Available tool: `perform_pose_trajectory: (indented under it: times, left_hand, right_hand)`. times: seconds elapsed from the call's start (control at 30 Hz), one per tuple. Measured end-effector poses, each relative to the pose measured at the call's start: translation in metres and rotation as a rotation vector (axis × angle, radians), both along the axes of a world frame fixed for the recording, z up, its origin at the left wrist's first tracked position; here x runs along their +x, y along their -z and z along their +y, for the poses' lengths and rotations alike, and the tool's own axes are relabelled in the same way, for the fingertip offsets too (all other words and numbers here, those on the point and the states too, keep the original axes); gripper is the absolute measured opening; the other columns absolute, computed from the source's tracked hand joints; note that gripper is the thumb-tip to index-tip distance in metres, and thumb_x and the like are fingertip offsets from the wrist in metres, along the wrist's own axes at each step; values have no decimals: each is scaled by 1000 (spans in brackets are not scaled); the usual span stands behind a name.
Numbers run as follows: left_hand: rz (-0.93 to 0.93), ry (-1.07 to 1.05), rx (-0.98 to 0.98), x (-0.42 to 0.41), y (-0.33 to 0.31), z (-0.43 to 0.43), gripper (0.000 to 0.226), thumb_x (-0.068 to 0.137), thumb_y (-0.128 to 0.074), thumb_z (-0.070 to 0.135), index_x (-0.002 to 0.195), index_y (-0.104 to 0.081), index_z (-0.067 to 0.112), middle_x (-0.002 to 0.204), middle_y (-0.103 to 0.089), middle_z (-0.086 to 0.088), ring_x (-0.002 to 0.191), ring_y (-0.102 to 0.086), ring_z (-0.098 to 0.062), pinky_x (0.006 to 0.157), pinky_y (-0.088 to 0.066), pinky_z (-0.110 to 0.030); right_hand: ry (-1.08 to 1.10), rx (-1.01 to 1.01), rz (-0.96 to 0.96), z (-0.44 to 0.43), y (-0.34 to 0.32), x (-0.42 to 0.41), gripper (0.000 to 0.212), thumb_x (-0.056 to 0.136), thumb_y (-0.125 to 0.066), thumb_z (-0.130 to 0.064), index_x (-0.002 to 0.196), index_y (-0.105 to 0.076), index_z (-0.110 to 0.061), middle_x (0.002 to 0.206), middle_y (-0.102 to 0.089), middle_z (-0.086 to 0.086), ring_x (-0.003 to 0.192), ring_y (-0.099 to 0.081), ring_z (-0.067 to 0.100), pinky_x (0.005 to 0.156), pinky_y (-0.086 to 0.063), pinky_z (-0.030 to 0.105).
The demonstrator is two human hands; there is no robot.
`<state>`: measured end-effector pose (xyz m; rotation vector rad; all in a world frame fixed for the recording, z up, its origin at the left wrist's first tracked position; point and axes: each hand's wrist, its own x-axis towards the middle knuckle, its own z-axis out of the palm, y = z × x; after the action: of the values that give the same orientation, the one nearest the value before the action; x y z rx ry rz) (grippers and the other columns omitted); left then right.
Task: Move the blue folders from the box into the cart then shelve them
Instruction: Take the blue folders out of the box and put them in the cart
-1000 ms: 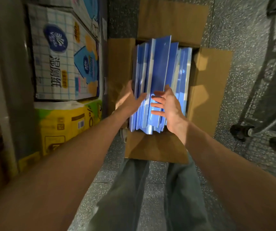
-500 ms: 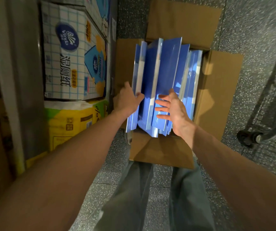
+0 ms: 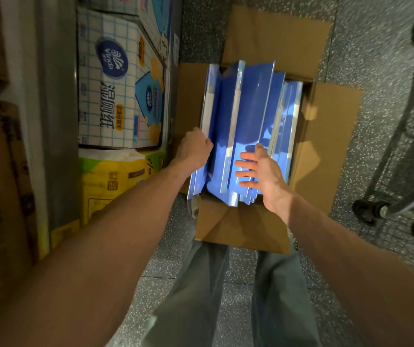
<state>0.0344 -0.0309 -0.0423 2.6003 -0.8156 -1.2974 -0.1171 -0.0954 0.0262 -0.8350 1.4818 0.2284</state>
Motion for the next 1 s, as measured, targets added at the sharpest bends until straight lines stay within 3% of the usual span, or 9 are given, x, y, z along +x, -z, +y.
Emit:
perform_pose_trajectory:
  times: [0.13,0.3,0.4,0.5,0.63,0.77,0.83,0.93,1.0]
  left_hand:
    - [-59,-20,-71,-8,-26,11,17,105,-46,24,98,-47,8,72,-47,1,59,-44,-11,48,-26,-24]
    - [-151,-113,-94,-1,-75,27,23,96,-53,23,80,-47,8,63,-44,-3,63,-50,-26,52,-33,-31]
    - [-179,-118,-96,1,-125,32,28,95,-56,28,83,-56,3,70,-55,-10,66,-56,-30,53,-34,-31]
    - [-216,-116,-130,2,-182,32,32,95,-59,32,91,-62,1,79,-62,-16,68,-56,-30,56,-36,-33]
    - [-202,-188,-212,-11,-275,29,39,90,-64,39,96,-65,1,85,-66,-18,72,-61,-31,60,-43,-35]
    - [-168,-192,-389,-34,-373,23,48,80,-61,47,103,-72,6,94,-73,-18,91,-70,-30,71,-51,-36]
    - [-103,-178,-491,-46,-414,20,51,73,-56,52,94,-72,9,90,-75,-15,88,-70,-19,72,-53,-39]
    - [-24,-230,-544,-66,-470,14,42,71,-60,50,79,-66,9,72,-66,-8,57,-52,-4,54,-47,-30]
    - [1,-247,-585,-81,-501,9,46,76,-65,49,75,-64,3,64,-58,-2,51,-44,-4,50,-39,-30]
  right_hand:
    - [-19,-20,-15,-2,-19,-2,55,106,-26,-52,121,-62,-13,115,-68,5,95,-67,21,75,-54,33]
    - [-49,-33,-57,-4,-55,-5,53,105,-31,-51,120,-63,-12,112,-69,7,96,-66,26,74,-53,35]
    - [-65,-13,-41,-4,-88,-10,44,104,-37,-48,112,-64,-14,111,-70,7,94,-65,28,78,-54,40]
    - [-137,-23,-92,-2,-126,-20,43,104,-40,-46,116,-62,-12,110,-68,7,86,-61,24,67,-48,34]
    - [-226,-109,-174,-9,-195,-35,35,104,-45,-43,114,-59,-13,109,-66,7,84,-60,21,65,-48,34]
    - [-333,-247,-136,-27,-262,-57,36,101,-46,-47,96,-62,-15,104,-70,12,82,-64,26,81,-54,48]
    - [-352,-305,-117,-37,-291,-70,40,100,-47,-48,104,-64,-11,108,-68,13,82,-61,25,85,-53,48]
    - [-353,-334,-119,-56,-341,-92,56,98,-48,-54,138,-52,-15,132,-57,3,107,-57,22,89,-43,35]
    - [-291,-346,-144,-66,-367,-112,65,94,-54,-59,144,-46,-17,133,-54,-3,118,-55,21,89,-40,30]
